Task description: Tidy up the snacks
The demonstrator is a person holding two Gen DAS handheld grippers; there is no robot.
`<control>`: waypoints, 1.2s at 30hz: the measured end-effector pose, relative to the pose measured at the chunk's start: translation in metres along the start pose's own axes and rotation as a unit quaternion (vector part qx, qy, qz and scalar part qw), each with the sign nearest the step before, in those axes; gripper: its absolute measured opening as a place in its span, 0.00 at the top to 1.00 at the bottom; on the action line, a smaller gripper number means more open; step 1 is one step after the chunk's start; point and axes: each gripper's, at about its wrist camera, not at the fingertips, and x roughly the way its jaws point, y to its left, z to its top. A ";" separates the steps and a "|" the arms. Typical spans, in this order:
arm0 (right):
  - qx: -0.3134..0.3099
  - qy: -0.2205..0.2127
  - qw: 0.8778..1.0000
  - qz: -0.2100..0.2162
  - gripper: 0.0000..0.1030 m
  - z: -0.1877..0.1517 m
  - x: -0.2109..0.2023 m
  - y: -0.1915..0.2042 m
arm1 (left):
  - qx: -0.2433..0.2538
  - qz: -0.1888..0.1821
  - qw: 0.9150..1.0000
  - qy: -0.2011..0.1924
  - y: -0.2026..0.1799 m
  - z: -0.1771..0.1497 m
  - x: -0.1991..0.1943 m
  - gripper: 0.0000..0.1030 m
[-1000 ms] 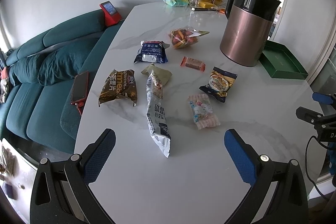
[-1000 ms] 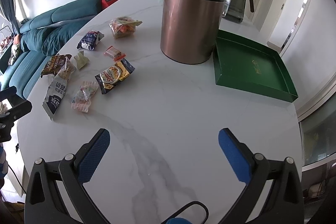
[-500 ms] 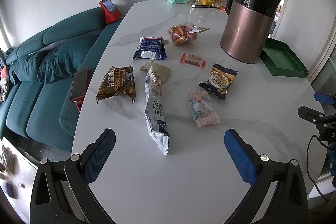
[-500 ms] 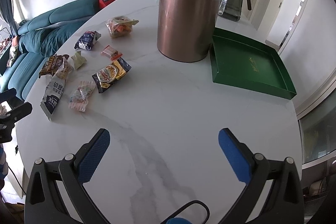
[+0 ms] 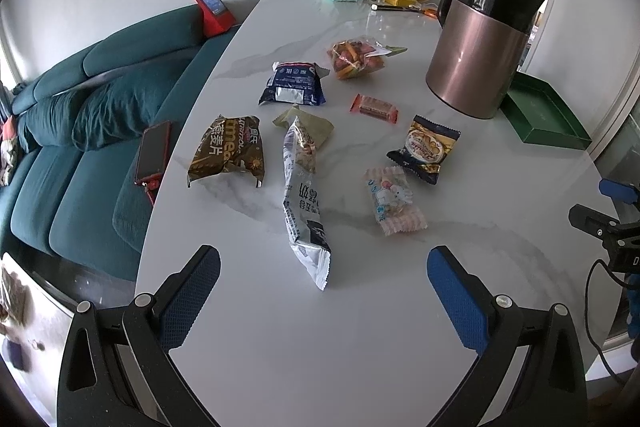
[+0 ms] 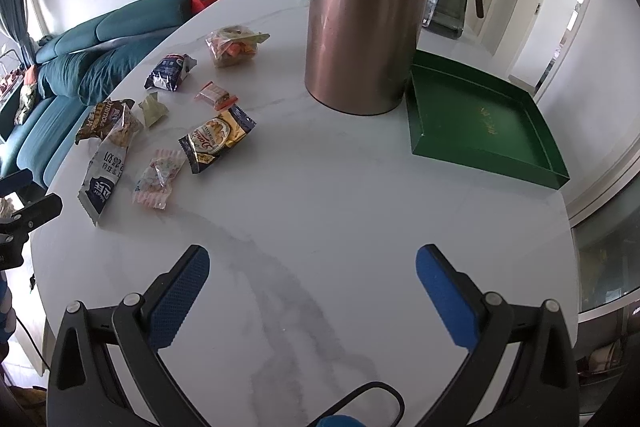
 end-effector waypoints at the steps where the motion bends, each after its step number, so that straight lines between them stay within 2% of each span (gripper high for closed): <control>1: 0.000 0.000 1.000 0.000 0.00 0.000 0.000 0.000 | 0.000 0.000 1.000 0.001 0.001 0.000 0.000 0.01; 36: -0.002 0.007 1.000 0.004 0.00 0.009 0.013 0.016 | -0.008 0.004 1.000 0.019 0.021 -0.004 0.014 0.01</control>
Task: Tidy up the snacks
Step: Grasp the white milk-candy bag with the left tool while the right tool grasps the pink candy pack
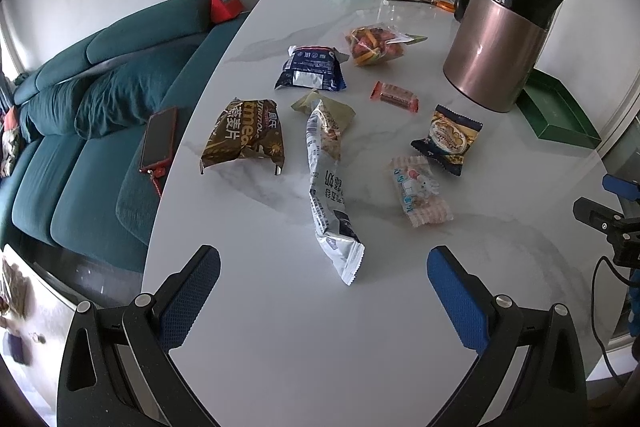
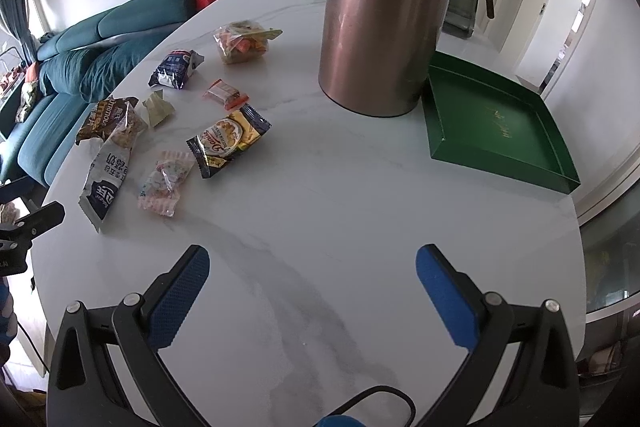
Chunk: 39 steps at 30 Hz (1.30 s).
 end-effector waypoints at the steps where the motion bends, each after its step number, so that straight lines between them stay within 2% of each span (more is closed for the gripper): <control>1: 0.000 0.000 1.000 0.001 0.00 0.000 0.000 0.000 | 0.000 0.000 1.000 0.001 0.001 0.000 0.001 0.01; 15: -0.011 0.018 0.999 0.047 0.00 0.011 0.025 0.036 | -0.013 0.011 1.000 0.026 0.018 0.002 0.021 0.01; 22: 0.015 0.048 0.992 0.112 0.00 0.025 0.061 0.069 | 0.003 0.020 0.999 0.039 0.016 0.022 0.049 0.01; 28: 0.040 0.063 0.987 0.143 0.00 0.041 0.087 0.084 | 0.013 0.023 0.998 0.063 0.015 0.029 0.073 0.02; 31: 0.050 0.078 0.983 0.161 0.00 0.046 0.096 0.091 | 0.012 0.022 0.997 0.070 0.016 0.029 0.078 0.18; 33: 0.052 0.088 0.981 0.164 0.00 0.048 0.103 0.096 | 0.007 0.016 0.997 0.081 0.018 0.028 0.083 0.36; 37: 0.048 0.099 0.981 0.163 0.00 0.051 0.115 0.105 | 0.005 0.006 0.996 0.086 0.018 0.027 0.086 0.40; 39: 0.035 0.094 0.983 0.153 0.00 0.054 0.117 0.112 | 0.012 0.005 0.996 0.086 0.014 0.026 0.087 0.46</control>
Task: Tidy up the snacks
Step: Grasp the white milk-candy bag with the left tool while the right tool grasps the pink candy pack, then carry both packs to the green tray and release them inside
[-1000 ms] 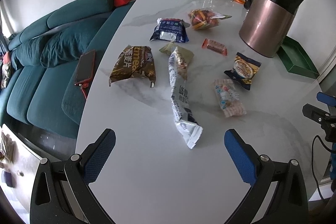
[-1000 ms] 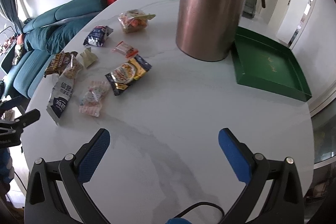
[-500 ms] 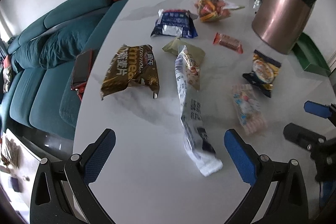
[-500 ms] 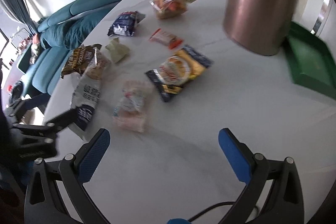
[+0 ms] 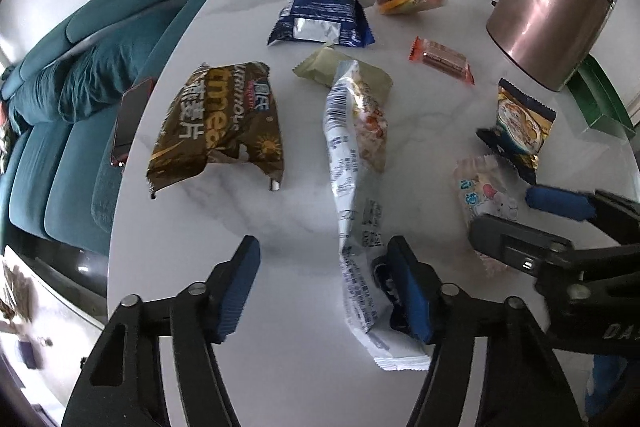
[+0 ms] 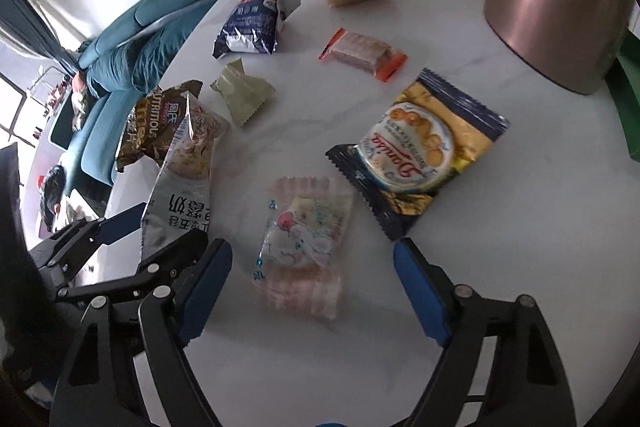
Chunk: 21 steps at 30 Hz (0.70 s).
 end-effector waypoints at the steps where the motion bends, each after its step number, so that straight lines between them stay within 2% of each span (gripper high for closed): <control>1: -0.005 -0.001 1.000 -0.003 0.00 0.001 0.001 0.002 | 0.004 0.005 1.000 -0.003 -0.002 0.001 0.000 0.47; 2: -0.009 -0.002 1.000 -0.008 0.01 0.003 0.002 0.004 | 0.007 0.009 1.000 -0.005 -0.003 0.001 0.000 0.49; 3: -0.016 -0.004 1.000 -0.016 0.09 0.004 0.003 0.006 | 0.007 0.008 1.000 -0.007 -0.004 0.002 0.000 0.53; 4: -0.021 -0.006 1.000 -0.023 0.21 0.005 0.004 0.008 | 0.010 0.009 1.000 -0.010 -0.006 0.002 0.000 0.54; 5: -0.024 -0.007 0.999 -0.024 0.26 0.006 0.004 0.008 | 0.013 0.008 1.000 -0.012 -0.007 0.002 -0.001 0.58; 7: -0.041 -0.009 0.998 -0.036 0.80 0.007 0.006 0.010 | 0.020 0.007 1.000 -0.017 -0.011 0.002 -0.002 0.65; 8: -0.056 -0.010 0.997 -0.048 0.85 0.006 0.006 0.012 | 0.021 0.008 1.000 -0.018 -0.011 0.001 -0.002 0.66; 9: -0.062 -0.011 0.997 -0.051 0.93 0.005 0.006 0.012 | 0.021 0.008 1.000 -0.019 -0.012 0.001 -0.003 0.67; 11: -0.068 -0.012 0.997 -0.047 1.00 0.003 0.002 0.009 | 0.014 0.005 1.000 -0.022 -0.010 0.001 -0.004 0.69; 21: -0.059 -0.029 0.998 -0.002 1.00 -0.013 -0.023 -0.017 | -0.012 0.012 0.999 -0.030 -0.012 -0.003 -0.009 0.78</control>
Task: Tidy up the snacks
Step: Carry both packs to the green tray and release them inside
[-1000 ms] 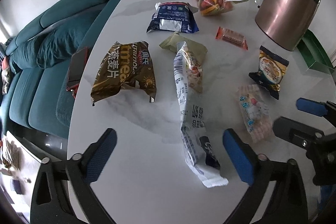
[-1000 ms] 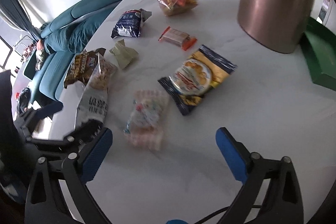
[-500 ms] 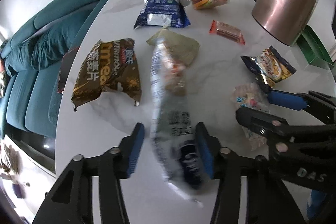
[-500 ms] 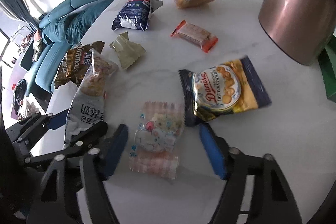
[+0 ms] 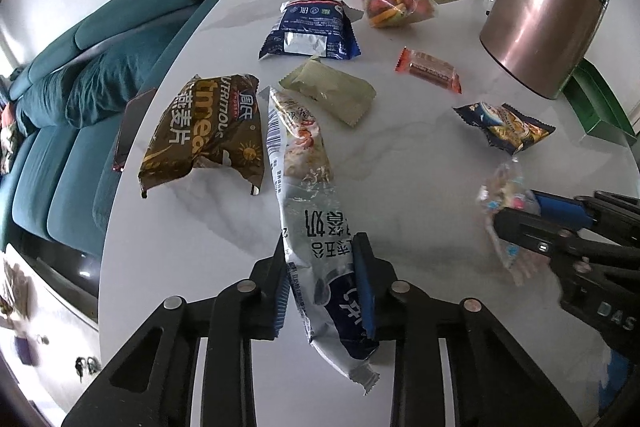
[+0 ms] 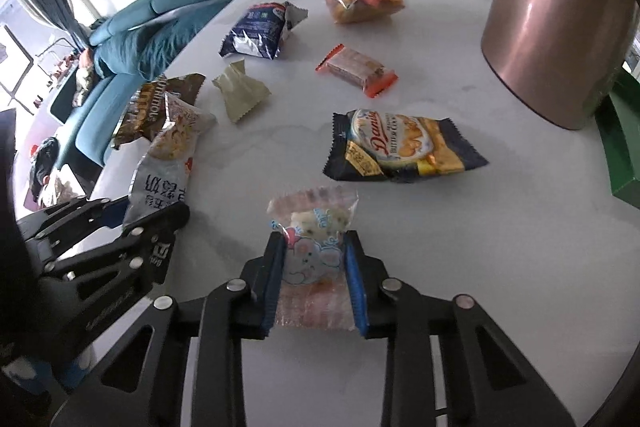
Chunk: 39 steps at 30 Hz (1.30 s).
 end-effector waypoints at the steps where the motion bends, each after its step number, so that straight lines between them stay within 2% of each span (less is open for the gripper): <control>1: -0.002 -0.003 1.000 0.002 1.00 -0.002 -0.004 -0.001 | -0.001 -0.001 1.000 0.001 -0.001 0.000 0.000 0.80; 5: -0.006 -0.012 1.000 0.008 1.00 -0.009 -0.023 -0.012 | -0.008 -0.001 1.000 0.010 -0.008 -0.007 -0.007 0.84; 10: 0.009 -0.031 0.999 0.005 1.00 -0.022 -0.056 -0.047 | -0.003 -0.004 1.000 0.019 -0.033 -0.014 -0.018 0.85; 17: 0.045 -0.059 0.997 -0.022 1.00 -0.037 -0.106 -0.129 | 0.006 -0.017 1.000 0.011 -0.086 -0.007 -0.038 0.85; 24: 0.064 -0.100 0.990 -0.073 1.00 -0.035 -0.163 -0.229 | 0.078 -0.065 0.994 -0.031 -0.191 0.033 -0.070 0.85; 27: 0.068 -0.117 0.986 -0.099 1.00 -0.025 -0.180 -0.269 | 0.123 -0.095 0.987 -0.043 -0.256 0.059 -0.076 0.85; 29: 0.069 -0.125 0.982 -0.122 1.00 -0.014 -0.187 -0.300 | 0.146 -0.102 0.983 -0.050 -0.290 0.072 -0.077 0.85; 34: 0.071 -0.126 0.977 -0.154 1.00 0.009 -0.181 -0.355 | 0.167 -0.112 0.978 -0.046 -0.367 0.123 -0.051 0.85; 39: 0.071 -0.111 0.979 -0.155 1.00 0.028 -0.157 -0.396 | 0.173 -0.088 0.980 -0.037 -0.416 0.161 -0.011 0.85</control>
